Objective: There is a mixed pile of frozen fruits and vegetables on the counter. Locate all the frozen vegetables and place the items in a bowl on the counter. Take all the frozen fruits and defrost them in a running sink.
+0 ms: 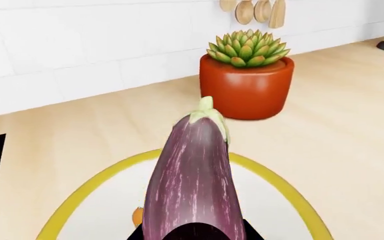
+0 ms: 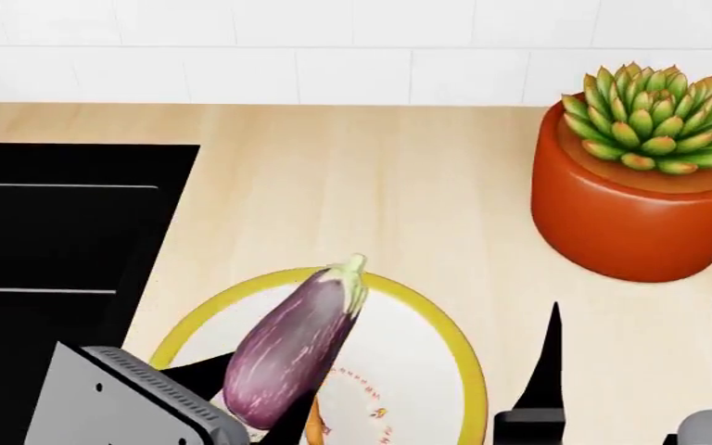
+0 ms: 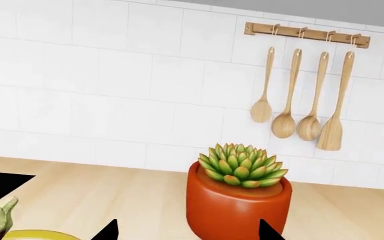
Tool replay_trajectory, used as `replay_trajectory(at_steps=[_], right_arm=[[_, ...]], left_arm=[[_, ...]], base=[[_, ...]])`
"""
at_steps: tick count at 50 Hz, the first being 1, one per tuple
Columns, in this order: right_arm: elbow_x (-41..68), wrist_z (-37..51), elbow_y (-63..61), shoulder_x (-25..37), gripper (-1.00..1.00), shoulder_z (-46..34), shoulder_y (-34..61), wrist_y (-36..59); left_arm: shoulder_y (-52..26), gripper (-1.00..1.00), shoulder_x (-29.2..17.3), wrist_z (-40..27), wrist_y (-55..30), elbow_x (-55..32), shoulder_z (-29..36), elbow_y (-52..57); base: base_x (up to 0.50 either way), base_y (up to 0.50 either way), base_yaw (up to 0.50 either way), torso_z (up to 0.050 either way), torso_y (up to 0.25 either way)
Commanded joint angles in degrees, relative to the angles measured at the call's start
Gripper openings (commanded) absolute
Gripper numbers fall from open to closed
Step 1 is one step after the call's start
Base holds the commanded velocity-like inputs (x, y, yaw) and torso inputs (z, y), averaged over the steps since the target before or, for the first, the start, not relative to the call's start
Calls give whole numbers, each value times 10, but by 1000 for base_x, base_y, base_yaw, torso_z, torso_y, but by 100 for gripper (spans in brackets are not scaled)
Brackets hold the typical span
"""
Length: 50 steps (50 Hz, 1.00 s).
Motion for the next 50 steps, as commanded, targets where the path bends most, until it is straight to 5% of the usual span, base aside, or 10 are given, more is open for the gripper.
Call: replay_trajectory(at_steps=[1,26,27,42,50], right_arm=[[-12,-16,1,-13,100,12,-3,-3],[-13,-17,5,-10,100,2,-2,-2],[-12,-17,5,-10,100,2,-1,-2],[-16,-23,8,-12,100,-9,0,-2],[-18,-19,8,-12,100,-10,4,-2]], left_arm=[[-8,-100,28,40,19,40,24,-47],[0,-100,13,37,28,69,63,-69],[-1,100,13,36,29,70,62,-69],[-63,100,12,-58,-8,-60,-31,-20],[-87,100,-36,-84,2,-111,-104,-14]], base=[[0,0,0,0,0],[0,0,0,0,0],[0,0,0,0,0],[0,0,0,0,0],[0,0,0,0,0]])
